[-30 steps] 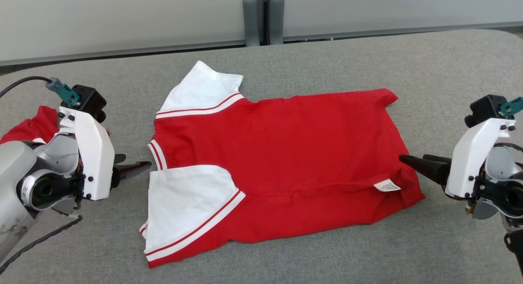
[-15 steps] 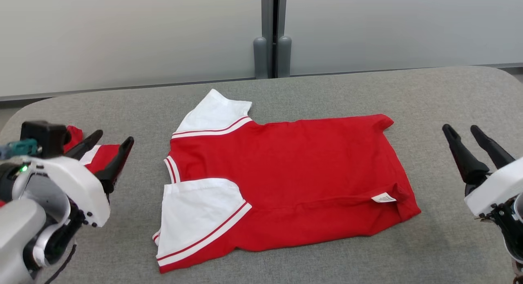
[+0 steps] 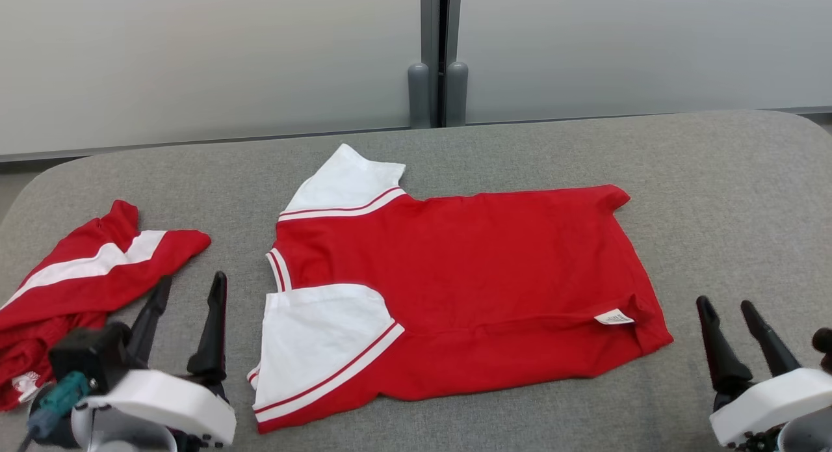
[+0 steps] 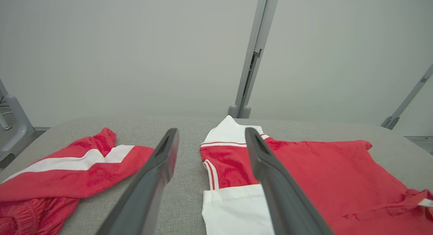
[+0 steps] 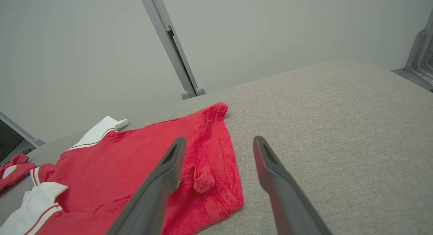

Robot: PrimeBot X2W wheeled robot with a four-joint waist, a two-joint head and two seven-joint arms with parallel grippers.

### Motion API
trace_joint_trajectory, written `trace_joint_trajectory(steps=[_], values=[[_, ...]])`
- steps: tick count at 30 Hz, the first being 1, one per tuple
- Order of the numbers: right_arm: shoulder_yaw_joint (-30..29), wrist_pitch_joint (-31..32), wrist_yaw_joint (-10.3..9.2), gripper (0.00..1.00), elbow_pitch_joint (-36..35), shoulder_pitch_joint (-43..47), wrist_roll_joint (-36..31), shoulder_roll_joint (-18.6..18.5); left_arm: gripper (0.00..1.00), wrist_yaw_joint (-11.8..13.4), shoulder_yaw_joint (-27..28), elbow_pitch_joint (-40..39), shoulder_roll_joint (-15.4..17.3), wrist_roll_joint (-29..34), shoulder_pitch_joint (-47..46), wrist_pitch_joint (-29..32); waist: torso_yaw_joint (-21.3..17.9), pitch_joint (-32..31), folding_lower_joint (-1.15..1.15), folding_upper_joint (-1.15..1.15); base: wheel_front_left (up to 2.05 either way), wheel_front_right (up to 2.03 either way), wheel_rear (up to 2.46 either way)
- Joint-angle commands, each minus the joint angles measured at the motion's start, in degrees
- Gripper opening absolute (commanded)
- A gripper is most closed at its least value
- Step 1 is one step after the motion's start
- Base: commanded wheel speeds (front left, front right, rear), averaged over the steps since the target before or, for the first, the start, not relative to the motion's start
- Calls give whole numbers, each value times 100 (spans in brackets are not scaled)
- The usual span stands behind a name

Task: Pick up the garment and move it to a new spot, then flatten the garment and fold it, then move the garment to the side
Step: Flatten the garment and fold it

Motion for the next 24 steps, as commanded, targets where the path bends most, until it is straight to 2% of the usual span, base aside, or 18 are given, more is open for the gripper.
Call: trace_joint_trajectory(steps=[1,4,5,9,12,24], values=[[75,-99,2,100,152,89,-38,10,100,-33,217,25,-167,315,350,-24,9,-2,0,0,0,0,0],[235,-156,2,100,435,107,-85,31,100,-218,500,148,-514,667,760,-25,20,19,0,0,0,0,0],[235,-156,2,100,435,107,-85,31,100,-218,500,148,-514,667,760,-25,20,19,0,0,0,0,0],[430,-86,3,100,894,-101,-233,-48,100,-526,591,435,-790,865,999,-25,23,68,0,0,0,0,0],[584,29,2,100,1249,-318,-392,-82,100,-659,537,707,-888,883,1003,-26,20,100,0,0,0,0,0],[1212,118,2,100,2202,-1071,-892,-119,100,-847,158,1254,-1179,834,657,371,140,258,0,0,0,0,0]])
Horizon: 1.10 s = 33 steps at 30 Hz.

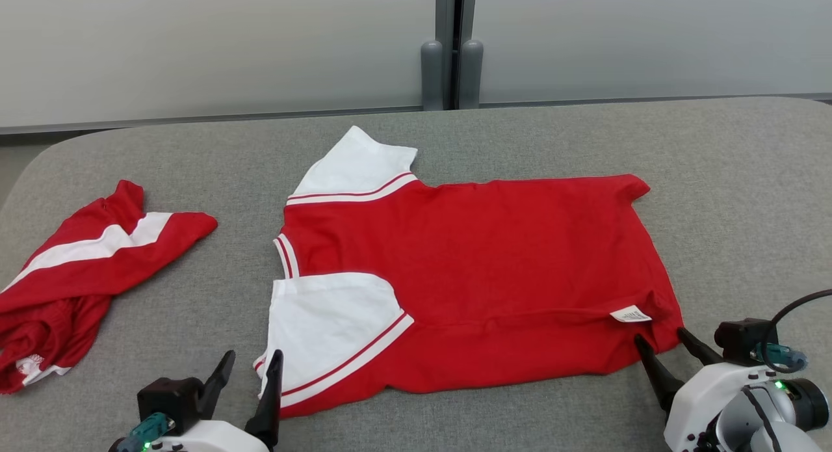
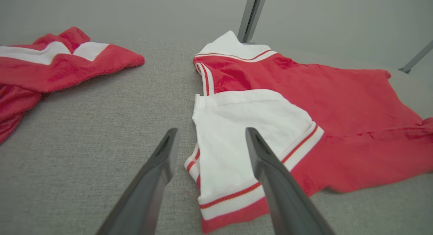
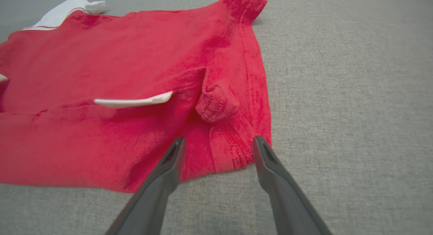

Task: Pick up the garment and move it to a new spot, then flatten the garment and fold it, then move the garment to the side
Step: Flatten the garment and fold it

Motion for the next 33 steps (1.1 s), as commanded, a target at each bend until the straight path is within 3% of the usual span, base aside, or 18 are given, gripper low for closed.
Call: trace_joint_trajectory(steps=[1,13,27,28,29,31,32,33], values=[[3,-37,1,100,80,-86,-83,-59,100,-51,-33,55,-23,17,-102,38,17,26,0,0,0,0,0],[-147,-97,1,100,619,-328,-505,-29,100,-181,-294,626,-99,-184,-210,616,36,110,0,0,0,0,0],[-133,45,1,100,947,-488,-555,10,100,-351,-389,1128,-235,-462,-312,1034,20,227,0,0,0,0,0],[-132,48,1,80,961,-500,-558,-1,98,-375,-409,1153,-250,-466,-320,1050,24,236,0,0,0,0,0],[-138,50,1,49,973,-516,-563,-10,68,-392,-424,1175,-262,-471,-323,1068,27,242,0,0,0,0,0],[-150,59,0,31,983,-522,-562,-27,0,-438,-449,1199,-285,-477,-337,1069,27,240,0,0,0,0,0],[-158,61,0,9,986,-518,-553,-31,0,-463,-460,1208,-305,-491,-340,1073,27,233,0,0,0,0,0],[-172,77,0,0,993,-503,-534,-34,0,-489,-470,1224,-307,-500,-348,1087,26,220,0,0,0,0,0]])
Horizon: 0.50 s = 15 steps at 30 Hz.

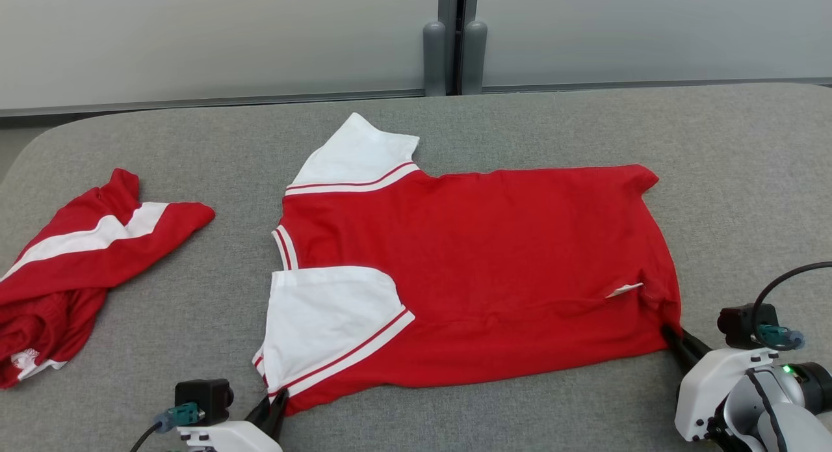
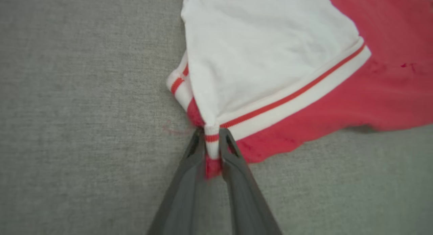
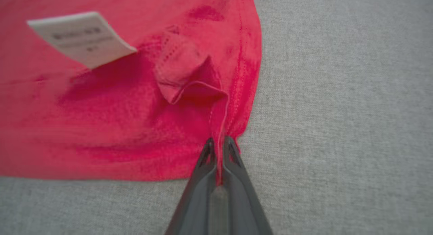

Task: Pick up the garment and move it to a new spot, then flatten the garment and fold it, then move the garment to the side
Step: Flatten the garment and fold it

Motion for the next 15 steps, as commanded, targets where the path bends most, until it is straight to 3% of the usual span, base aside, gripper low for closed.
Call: trace_joint_trajectory(steps=[1,10,15], values=[[-16,71,-2,0,68,66,16,-44,0,-34,-55,102,-10,-41,2,48,0,-24,0,0,0,0,0],[-99,123,-2,0,-267,260,158,-130,0,-43,48,-203,262,6,137,-104,15,-348,0,0,0,0,0],[67,577,-2,0,-801,542,451,-368,0,141,-7,-677,628,61,371,121,8,-554,0,0,0,0,0]])
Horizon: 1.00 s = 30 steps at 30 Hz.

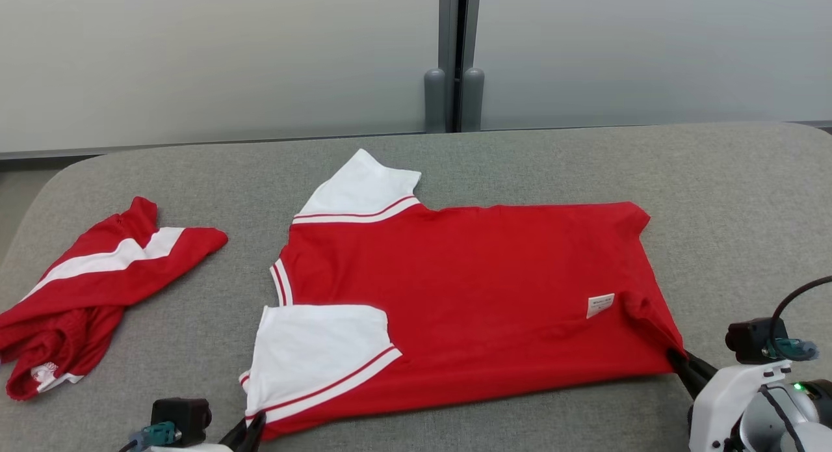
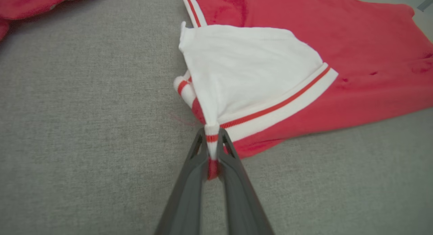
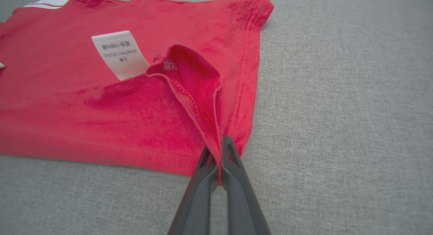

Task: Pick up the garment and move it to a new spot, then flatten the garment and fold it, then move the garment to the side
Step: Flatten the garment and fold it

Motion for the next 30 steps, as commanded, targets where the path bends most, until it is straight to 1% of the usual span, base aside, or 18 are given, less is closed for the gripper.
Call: trace_joint_trajectory(steps=[1,5,10,15,16,19,20,21,22,26,30], values=[[18,199,-3,0,-198,162,135,-158,0,86,-21,-141,162,36,125,103,-9,-69,0,0,0,0,0],[35,750,-3,0,-816,564,431,-424,0,260,-106,-642,434,-5,380,399,-28,-104,0,0,0,0,0],[-257,1313,-3,0,-1542,1244,656,-586,0,505,-135,-1137,624,-91,698,581,-36,-78,0,0,0,0,0],[-740,1691,-3,0,-2118,1918,695,-486,0,717,-98,-1425,743,-180,970,632,-78,14,0,0,0,0,0],[-783,1735,-3,0,-2170,1984,688,-450,0,720,-108,-1452,743,-186,991,640,-85,28,0,0,0,0,0],[-913,1905,-3,48,-2261,2097,634,-336,0,706,-169,-1482,748,-206,1000,732,-116,52,0,0,0,0,0],[-938,1949,-3,64,-2299,2107,607,-298,43,712,-176,-1478,743,-215,992,743,-126,55,0,0,0,0,0],[-938,1949,-3,64,-2299,2107,607,-298,43,712,-176,-1478,743,-215,992,743,-126,55,0,0,0,0,0],[-963,1980,-3,100,-2334,2106,598,-248,100,722,-185,-1472,743,-222,983,773,-136,59,0,0,0,0,0],[-1040,2082,-2,100,-2508,2114,575,-130,100,769,-145,-1541,795,-165,874,782,-165,52,0,0,0,0,0],[-1123,2079,-2,100,-2785,2076,708,-67,100,885,-32,-1802,1011,30,717,741,-188,25,0,0,0,0,0]])
